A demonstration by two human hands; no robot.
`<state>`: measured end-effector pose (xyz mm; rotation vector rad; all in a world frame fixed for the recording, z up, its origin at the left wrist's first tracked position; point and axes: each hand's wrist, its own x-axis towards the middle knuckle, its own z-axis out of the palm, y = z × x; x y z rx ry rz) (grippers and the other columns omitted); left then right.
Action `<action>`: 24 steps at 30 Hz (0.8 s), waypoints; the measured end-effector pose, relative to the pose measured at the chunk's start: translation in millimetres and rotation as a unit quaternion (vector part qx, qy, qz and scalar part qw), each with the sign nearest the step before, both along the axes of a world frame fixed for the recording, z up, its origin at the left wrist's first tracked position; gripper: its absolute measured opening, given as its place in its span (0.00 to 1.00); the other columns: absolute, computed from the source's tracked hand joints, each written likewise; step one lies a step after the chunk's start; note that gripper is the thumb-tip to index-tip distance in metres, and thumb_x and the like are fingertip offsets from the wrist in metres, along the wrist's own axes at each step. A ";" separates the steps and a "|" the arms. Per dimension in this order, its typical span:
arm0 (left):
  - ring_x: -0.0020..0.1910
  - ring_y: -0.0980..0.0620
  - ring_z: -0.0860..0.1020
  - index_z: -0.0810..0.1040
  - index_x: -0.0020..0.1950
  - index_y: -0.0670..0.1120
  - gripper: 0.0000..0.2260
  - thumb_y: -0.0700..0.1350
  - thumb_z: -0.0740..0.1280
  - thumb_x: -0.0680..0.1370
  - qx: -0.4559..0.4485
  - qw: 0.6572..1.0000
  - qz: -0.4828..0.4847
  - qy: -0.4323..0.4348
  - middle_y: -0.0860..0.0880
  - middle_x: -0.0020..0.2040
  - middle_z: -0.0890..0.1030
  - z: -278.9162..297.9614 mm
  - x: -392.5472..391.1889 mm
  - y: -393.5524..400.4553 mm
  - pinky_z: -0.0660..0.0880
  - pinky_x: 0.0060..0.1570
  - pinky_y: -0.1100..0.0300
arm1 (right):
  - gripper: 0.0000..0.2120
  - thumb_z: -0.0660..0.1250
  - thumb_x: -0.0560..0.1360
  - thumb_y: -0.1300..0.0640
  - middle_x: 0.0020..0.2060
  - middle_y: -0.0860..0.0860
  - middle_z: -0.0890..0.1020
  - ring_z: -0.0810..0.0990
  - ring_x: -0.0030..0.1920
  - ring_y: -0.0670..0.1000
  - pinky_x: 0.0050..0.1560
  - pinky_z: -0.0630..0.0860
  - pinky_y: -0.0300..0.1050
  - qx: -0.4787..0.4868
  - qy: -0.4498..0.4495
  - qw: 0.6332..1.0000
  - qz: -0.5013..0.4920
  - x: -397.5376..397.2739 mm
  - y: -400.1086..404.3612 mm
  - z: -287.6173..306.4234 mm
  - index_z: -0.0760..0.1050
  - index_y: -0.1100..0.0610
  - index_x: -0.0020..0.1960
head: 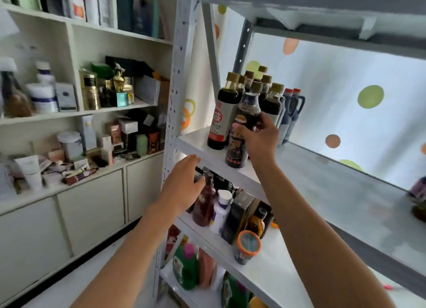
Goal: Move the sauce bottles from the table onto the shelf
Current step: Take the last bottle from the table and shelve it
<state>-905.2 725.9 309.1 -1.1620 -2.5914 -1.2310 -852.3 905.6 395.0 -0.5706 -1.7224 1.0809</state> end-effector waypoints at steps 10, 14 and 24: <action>0.74 0.53 0.62 0.64 0.75 0.47 0.23 0.47 0.63 0.81 0.010 1.000 -0.026 0.005 0.52 0.76 0.63 -6.6 -22.0 20.6 0.59 0.70 0.60 | 0.22 0.78 0.65 0.45 0.51 0.45 0.80 0.80 0.50 0.48 0.53 0.80 0.50 0.057 -0.064 0.989 -0.123 -43.2 20.4 -6.7 0.80 0.49 0.57; 0.72 0.53 0.64 0.66 0.74 0.47 0.22 0.47 0.64 0.80 0.017 1.000 -0.020 0.007 0.53 0.74 0.65 -4.0 -25.2 27.9 0.62 0.68 0.60 | 0.26 0.75 0.68 0.42 0.57 0.47 0.77 0.77 0.57 0.52 0.57 0.77 0.52 0.095 -0.100 0.980 -0.141 -47.9 18.9 -6.2 0.76 0.50 0.63; 0.68 0.52 0.68 0.64 0.74 0.51 0.23 0.48 0.64 0.80 0.009 1.000 -0.005 -0.012 0.54 0.72 0.67 -7.6 -8.0 39.2 0.68 0.68 0.51 | 0.31 0.72 0.72 0.41 0.63 0.53 0.75 0.75 0.62 0.56 0.59 0.77 0.55 0.143 -0.135 0.972 -0.130 -44.5 28.1 -15.0 0.71 0.56 0.68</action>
